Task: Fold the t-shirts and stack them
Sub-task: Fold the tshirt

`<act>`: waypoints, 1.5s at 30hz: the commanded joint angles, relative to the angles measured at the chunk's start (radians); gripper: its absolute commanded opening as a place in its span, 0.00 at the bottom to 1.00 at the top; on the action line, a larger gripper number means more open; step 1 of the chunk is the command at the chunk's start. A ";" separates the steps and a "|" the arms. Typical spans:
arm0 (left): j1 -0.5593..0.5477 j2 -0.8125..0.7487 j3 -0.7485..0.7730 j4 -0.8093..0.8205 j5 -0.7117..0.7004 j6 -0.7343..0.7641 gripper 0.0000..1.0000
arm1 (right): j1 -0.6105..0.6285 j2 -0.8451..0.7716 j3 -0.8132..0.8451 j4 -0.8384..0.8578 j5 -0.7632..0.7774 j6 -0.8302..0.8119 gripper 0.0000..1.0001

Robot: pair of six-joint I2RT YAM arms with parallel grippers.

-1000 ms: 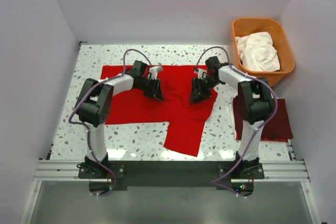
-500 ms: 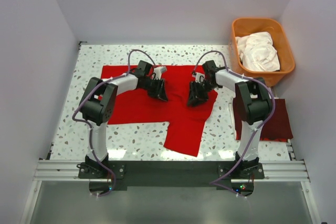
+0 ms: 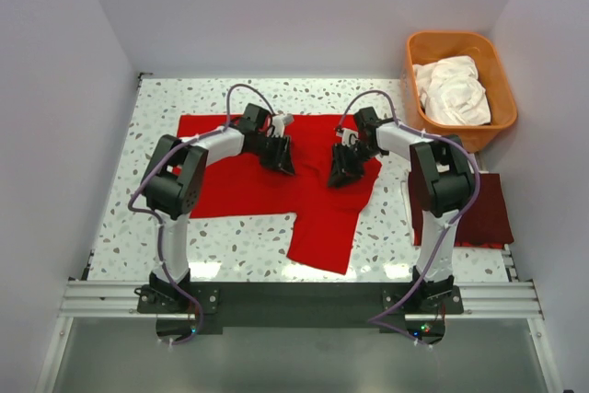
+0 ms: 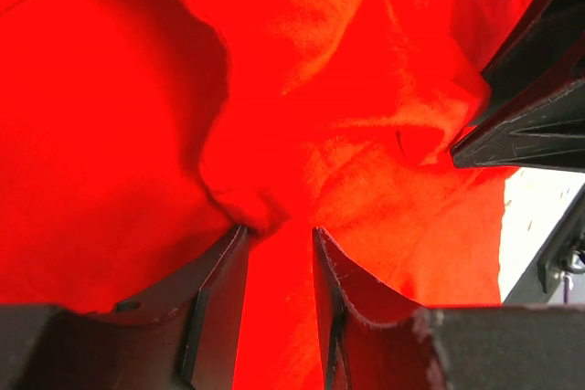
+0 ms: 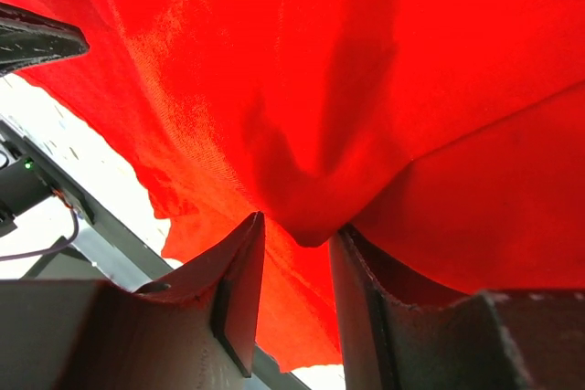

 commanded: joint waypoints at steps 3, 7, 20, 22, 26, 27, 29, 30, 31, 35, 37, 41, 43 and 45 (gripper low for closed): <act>-0.014 0.017 0.049 -0.018 -0.060 -0.007 0.37 | 0.008 0.017 0.027 0.027 -0.006 0.014 0.33; -0.019 0.028 0.050 -0.021 -0.068 -0.018 0.30 | 0.008 0.027 0.032 0.029 -0.006 0.014 0.26; -0.020 -0.024 0.050 -0.034 -0.056 -0.009 0.00 | 0.009 0.001 0.073 -0.027 -0.037 -0.017 0.02; -0.017 -0.043 0.044 -0.038 -0.047 -0.009 0.00 | 0.009 -0.011 0.076 -0.043 -0.043 -0.029 0.02; -0.016 -0.072 0.038 -0.041 -0.034 -0.004 0.00 | 0.008 -0.029 0.076 -0.076 -0.049 -0.048 0.02; -0.016 -0.083 0.037 -0.041 -0.030 -0.002 0.00 | 0.008 -0.031 0.076 -0.082 -0.051 -0.061 0.04; -0.017 -0.089 0.038 -0.047 -0.021 -0.001 0.00 | 0.008 -0.028 0.078 -0.113 -0.033 -0.089 0.08; -0.016 -0.094 0.038 -0.051 -0.014 -0.001 0.00 | 0.008 -0.025 0.079 -0.134 -0.023 -0.098 0.10; -0.016 -0.097 0.040 -0.054 -0.011 -0.001 0.00 | 0.006 -0.022 0.079 -0.143 -0.011 -0.106 0.14; -0.013 -0.100 0.038 -0.076 -0.004 -0.002 0.00 | 0.000 0.003 0.087 -0.168 0.044 -0.125 0.18; -0.007 -0.104 0.027 -0.081 0.001 -0.010 0.00 | -0.009 0.017 0.090 -0.172 0.052 -0.126 0.18; 0.000 -0.107 0.017 -0.107 -0.002 -0.010 0.00 | -0.020 0.024 0.095 -0.183 0.079 -0.138 0.17; 0.004 -0.110 0.012 -0.116 0.004 -0.012 0.00 | -0.021 0.029 0.096 -0.186 0.098 -0.147 0.17; 0.010 -0.117 0.006 -0.120 0.030 -0.016 0.00 | -0.024 0.032 0.098 -0.191 0.110 -0.149 0.18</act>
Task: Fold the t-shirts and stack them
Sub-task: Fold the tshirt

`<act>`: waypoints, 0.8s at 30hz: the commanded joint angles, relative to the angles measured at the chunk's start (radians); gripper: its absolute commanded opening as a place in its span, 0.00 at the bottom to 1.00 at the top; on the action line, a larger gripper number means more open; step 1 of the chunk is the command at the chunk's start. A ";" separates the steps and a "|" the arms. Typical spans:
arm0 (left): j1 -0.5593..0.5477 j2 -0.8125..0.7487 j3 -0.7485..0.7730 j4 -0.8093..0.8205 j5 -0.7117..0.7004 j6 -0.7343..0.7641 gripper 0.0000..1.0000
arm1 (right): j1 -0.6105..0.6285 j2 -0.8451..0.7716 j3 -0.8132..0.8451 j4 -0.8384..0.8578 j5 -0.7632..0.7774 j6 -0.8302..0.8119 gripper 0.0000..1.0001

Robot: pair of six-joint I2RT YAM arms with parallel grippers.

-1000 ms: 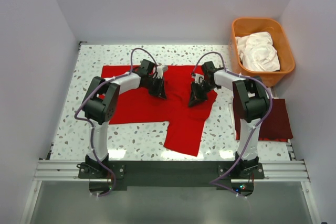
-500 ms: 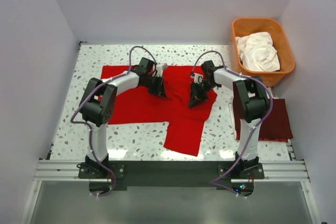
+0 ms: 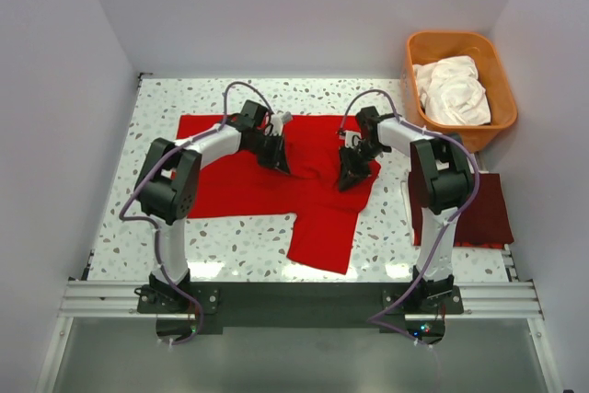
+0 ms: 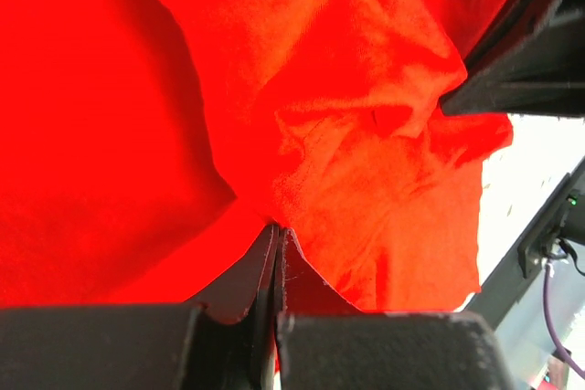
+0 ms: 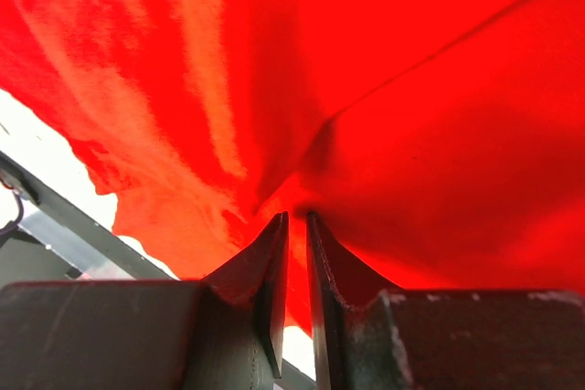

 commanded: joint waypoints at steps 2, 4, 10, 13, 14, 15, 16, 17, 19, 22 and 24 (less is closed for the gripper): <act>0.018 -0.062 -0.017 -0.028 0.076 -0.010 0.00 | -0.006 0.004 0.034 -0.031 0.047 -0.027 0.18; 0.018 -0.067 -0.027 -0.033 0.102 -0.020 0.00 | -0.006 0.004 0.033 -0.033 0.055 -0.032 0.19; 0.030 -0.064 -0.040 -0.042 0.113 -0.032 0.00 | -0.013 0.002 0.031 -0.039 0.053 -0.053 0.20; 0.039 -0.033 -0.048 -0.039 0.111 -0.053 0.00 | -0.015 -0.019 0.031 -0.039 0.049 -0.070 0.20; 0.042 -0.026 -0.050 -0.039 0.112 -0.055 0.00 | -0.015 -0.027 0.030 -0.041 0.055 -0.101 0.20; 0.050 -0.023 -0.048 -0.039 0.117 -0.055 0.00 | -0.016 -0.037 0.027 -0.042 0.061 -0.106 0.20; 0.054 -0.020 -0.044 -0.047 0.122 -0.055 0.00 | -0.016 -0.039 0.023 -0.044 0.070 -0.113 0.20; 0.059 -0.021 -0.041 -0.048 0.123 -0.052 0.00 | -0.016 -0.041 0.020 -0.047 0.092 -0.124 0.21; 0.067 -0.021 -0.024 -0.070 0.132 -0.034 0.00 | -0.016 -0.038 0.010 -0.048 0.112 -0.136 0.21; 0.068 -0.013 -0.007 -0.085 0.140 -0.021 0.00 | -0.018 -0.030 0.004 -0.045 0.136 -0.141 0.21; 0.068 0.005 -0.013 -0.084 0.143 -0.024 0.00 | -0.018 -0.028 0.011 -0.044 0.127 -0.142 0.21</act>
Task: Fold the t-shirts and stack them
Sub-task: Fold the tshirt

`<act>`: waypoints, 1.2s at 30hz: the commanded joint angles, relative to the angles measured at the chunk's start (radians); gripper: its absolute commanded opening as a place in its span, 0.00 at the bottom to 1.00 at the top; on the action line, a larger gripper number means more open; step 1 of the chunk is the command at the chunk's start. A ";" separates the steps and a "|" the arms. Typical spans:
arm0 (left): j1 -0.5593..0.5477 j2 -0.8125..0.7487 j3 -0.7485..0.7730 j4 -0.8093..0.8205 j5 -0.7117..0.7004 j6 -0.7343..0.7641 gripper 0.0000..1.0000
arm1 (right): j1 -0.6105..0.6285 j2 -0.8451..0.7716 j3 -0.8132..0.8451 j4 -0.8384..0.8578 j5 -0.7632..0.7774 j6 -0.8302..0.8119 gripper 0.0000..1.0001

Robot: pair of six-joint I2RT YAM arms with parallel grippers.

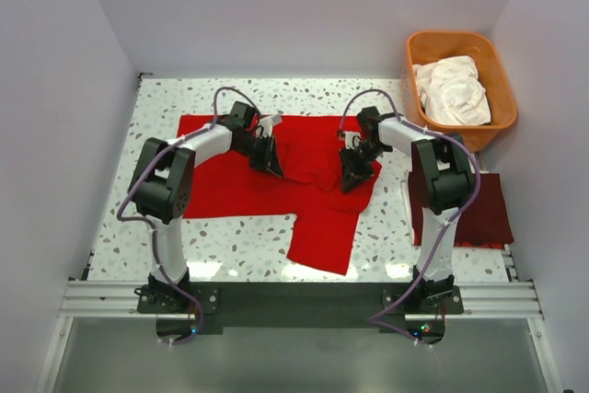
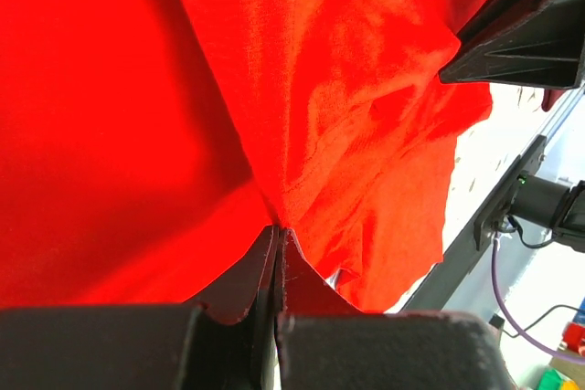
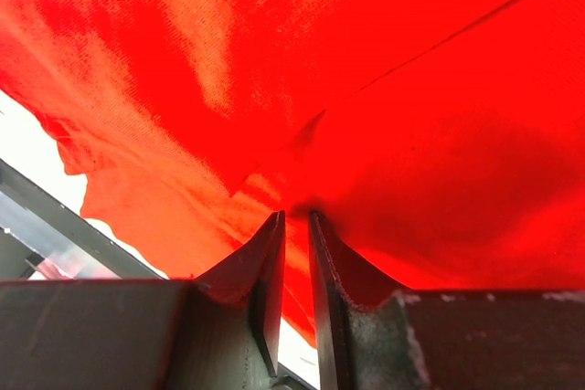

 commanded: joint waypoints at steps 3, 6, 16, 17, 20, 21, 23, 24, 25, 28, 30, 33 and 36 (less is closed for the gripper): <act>0.006 0.057 0.003 0.003 0.052 -0.021 0.00 | -0.007 -0.047 0.013 -0.007 0.038 -0.052 0.24; 0.008 0.089 0.004 0.014 0.036 -0.017 0.07 | -0.007 -0.080 0.013 -0.015 -0.001 -0.068 0.25; 0.031 -0.014 0.018 -0.044 0.134 0.179 0.37 | -0.007 -0.168 0.066 -0.093 0.004 -0.186 0.25; 0.035 -0.082 0.009 -0.046 0.137 0.207 0.39 | -0.007 -0.169 0.071 -0.093 0.054 -0.215 0.25; 0.076 -0.214 -0.048 -0.045 0.093 0.299 0.48 | -0.005 -0.156 0.102 -0.078 0.128 -0.259 0.24; 0.113 -0.236 -0.068 -0.055 0.077 0.337 0.49 | -0.007 -0.148 0.115 -0.054 0.142 -0.264 0.24; 0.155 -0.258 -0.079 -0.116 0.034 0.428 0.50 | -0.007 -0.127 0.134 -0.029 0.172 -0.276 0.25; 0.200 -0.253 -0.070 -0.182 0.017 0.489 0.49 | -0.005 -0.095 0.166 -0.029 0.204 -0.281 0.25; 0.224 -0.239 -0.074 -0.208 0.008 0.518 0.49 | -0.007 -0.076 0.181 -0.026 0.221 -0.283 0.25; 0.308 -0.209 -0.085 -0.276 -0.042 0.609 0.48 | -0.007 -0.010 0.232 -0.014 0.292 -0.296 0.24; 0.346 -0.204 -0.105 -0.285 -0.116 0.647 0.48 | -0.005 0.021 0.261 0.002 0.329 -0.306 0.24; 0.393 -0.192 -0.123 -0.247 -0.216 0.689 0.47 | -0.007 0.080 0.299 0.020 0.396 -0.318 0.24; 0.409 -0.155 -0.120 -0.220 -0.302 0.698 0.46 | -0.007 0.136 0.341 0.040 0.456 -0.330 0.24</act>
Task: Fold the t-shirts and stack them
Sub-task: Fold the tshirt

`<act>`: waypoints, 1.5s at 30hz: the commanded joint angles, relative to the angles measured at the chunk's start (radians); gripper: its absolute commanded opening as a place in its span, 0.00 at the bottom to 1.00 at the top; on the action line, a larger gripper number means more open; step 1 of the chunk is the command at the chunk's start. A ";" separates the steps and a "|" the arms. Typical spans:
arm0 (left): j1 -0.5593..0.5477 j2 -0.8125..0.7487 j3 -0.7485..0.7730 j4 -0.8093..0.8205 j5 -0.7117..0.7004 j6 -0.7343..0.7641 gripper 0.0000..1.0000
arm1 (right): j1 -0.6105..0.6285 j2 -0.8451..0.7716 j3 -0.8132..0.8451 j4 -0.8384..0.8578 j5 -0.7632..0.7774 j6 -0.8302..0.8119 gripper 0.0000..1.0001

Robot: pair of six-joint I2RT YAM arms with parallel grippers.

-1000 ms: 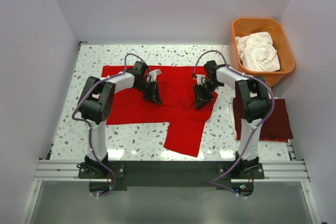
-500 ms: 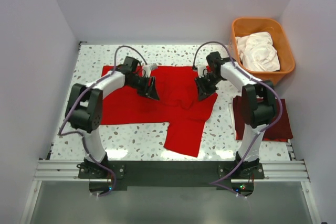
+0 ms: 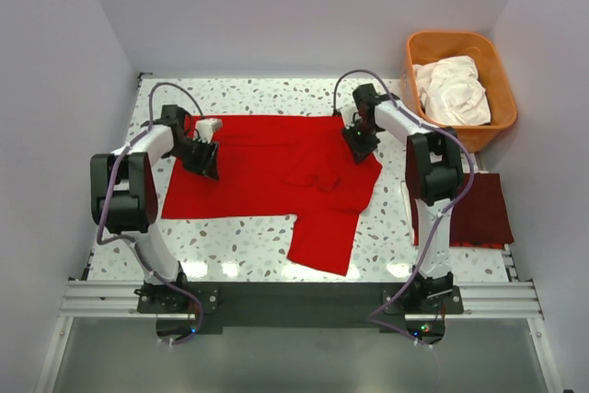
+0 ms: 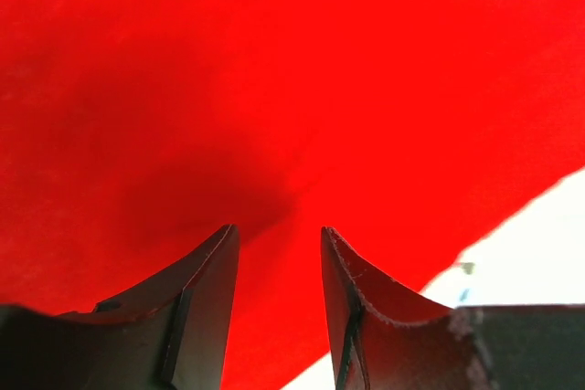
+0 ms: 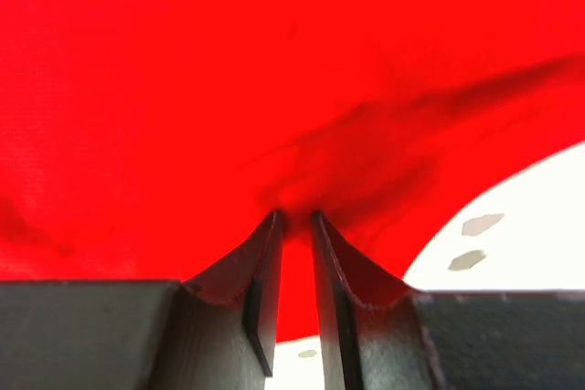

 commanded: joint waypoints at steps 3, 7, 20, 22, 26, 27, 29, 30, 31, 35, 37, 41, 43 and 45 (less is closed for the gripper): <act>0.032 0.083 0.031 0.062 -0.169 0.082 0.45 | -0.005 0.088 0.108 0.073 0.148 -0.035 0.24; 0.066 0.224 0.129 0.096 -0.172 0.065 0.44 | -0.005 0.156 0.181 0.124 0.213 -0.021 0.23; 0.126 -0.033 0.151 -0.100 0.171 0.381 0.57 | 0.001 -0.159 0.219 -0.123 -0.112 -0.181 0.78; 0.146 -0.085 0.128 -0.186 0.188 0.502 0.58 | 0.027 -0.238 0.105 -0.165 -0.179 -0.230 0.78; 0.237 -0.112 0.094 -0.341 0.234 0.718 0.59 | 0.122 -0.393 -0.123 -0.191 -0.181 -0.278 0.71; 0.256 -0.110 0.089 -0.400 0.244 0.769 0.59 | 0.145 -0.435 -0.212 -0.182 -0.177 -0.284 0.68; 0.300 -0.107 0.067 -0.428 0.238 0.889 0.61 | 0.213 -0.466 -0.294 -0.127 -0.152 -0.285 0.66; 0.310 -0.103 0.062 -0.454 0.231 0.925 0.61 | 0.236 -0.482 -0.356 -0.107 -0.132 -0.284 0.64; 0.333 -0.093 0.056 -0.468 0.224 0.999 0.64 | 0.284 -0.482 -0.381 -0.087 -0.112 -0.279 0.64; 0.370 -0.092 0.053 -0.464 0.218 1.084 0.65 | 0.383 -0.471 -0.475 0.024 -0.026 -0.258 0.60; 0.374 -0.101 0.048 -0.441 0.213 1.105 0.65 | 0.424 -0.457 -0.521 0.059 0.013 -0.235 0.59; 0.379 -0.129 0.010 -0.396 0.210 1.156 0.65 | 0.474 -0.439 -0.585 0.153 0.066 -0.210 0.59; 0.379 -0.126 -0.004 -0.384 0.207 1.209 0.65 | 0.493 -0.427 -0.609 0.161 0.080 -0.207 0.59; 0.377 -0.119 -0.019 -0.352 0.193 1.240 0.64 | 0.504 -0.419 -0.635 0.174 0.086 -0.209 0.60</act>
